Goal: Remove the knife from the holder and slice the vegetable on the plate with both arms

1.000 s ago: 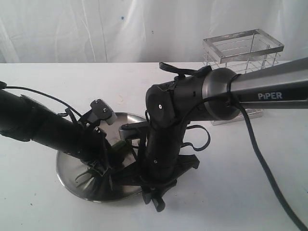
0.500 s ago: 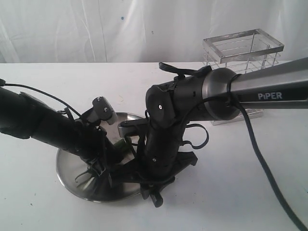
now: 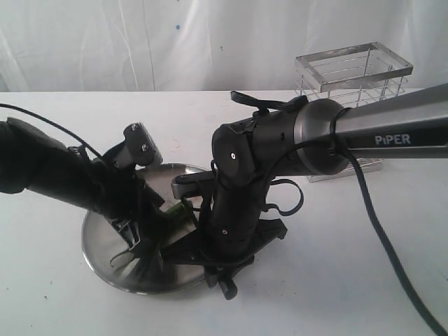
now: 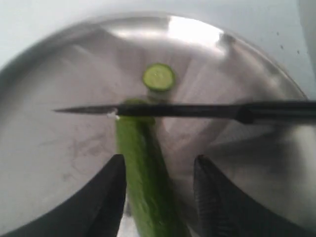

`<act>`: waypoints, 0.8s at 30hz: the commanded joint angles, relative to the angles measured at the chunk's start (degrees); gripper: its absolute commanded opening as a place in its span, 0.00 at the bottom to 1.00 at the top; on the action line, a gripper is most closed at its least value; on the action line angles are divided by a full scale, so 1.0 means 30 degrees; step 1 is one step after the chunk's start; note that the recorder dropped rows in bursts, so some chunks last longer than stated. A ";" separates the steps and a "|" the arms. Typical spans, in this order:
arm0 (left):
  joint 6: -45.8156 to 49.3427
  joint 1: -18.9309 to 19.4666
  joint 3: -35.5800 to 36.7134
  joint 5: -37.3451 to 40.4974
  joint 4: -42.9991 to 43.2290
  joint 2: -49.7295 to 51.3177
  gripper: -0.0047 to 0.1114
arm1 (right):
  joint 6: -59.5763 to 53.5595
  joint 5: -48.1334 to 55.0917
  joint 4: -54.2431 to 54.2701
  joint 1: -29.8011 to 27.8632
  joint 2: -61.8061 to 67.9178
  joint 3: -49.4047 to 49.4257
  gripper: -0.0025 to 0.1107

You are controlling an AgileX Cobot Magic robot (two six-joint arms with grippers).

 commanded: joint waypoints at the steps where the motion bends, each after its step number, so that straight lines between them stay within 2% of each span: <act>1: 0.0085 0.0001 0.1040 0.0385 0.0654 0.0215 0.51 | -0.0080 -0.0246 -0.0053 -0.0046 -0.0141 -0.0021 0.02; 7: 0.0155 0.0001 0.1037 -0.0013 0.0504 0.1669 0.50 | -0.0080 -0.0512 -0.0019 -0.0046 -0.0141 -0.0021 0.02; 14: 0.1972 0.0001 0.1037 -0.1029 0.0504 0.1781 0.19 | -0.0080 -0.0512 -0.0019 -0.0046 -0.0141 -0.0021 0.02; 24: 0.3565 0.0001 0.1037 -0.4050 0.0504 0.1781 0.19 | -0.0080 -0.0750 0.0018 -0.0046 -0.0141 -0.0021 0.02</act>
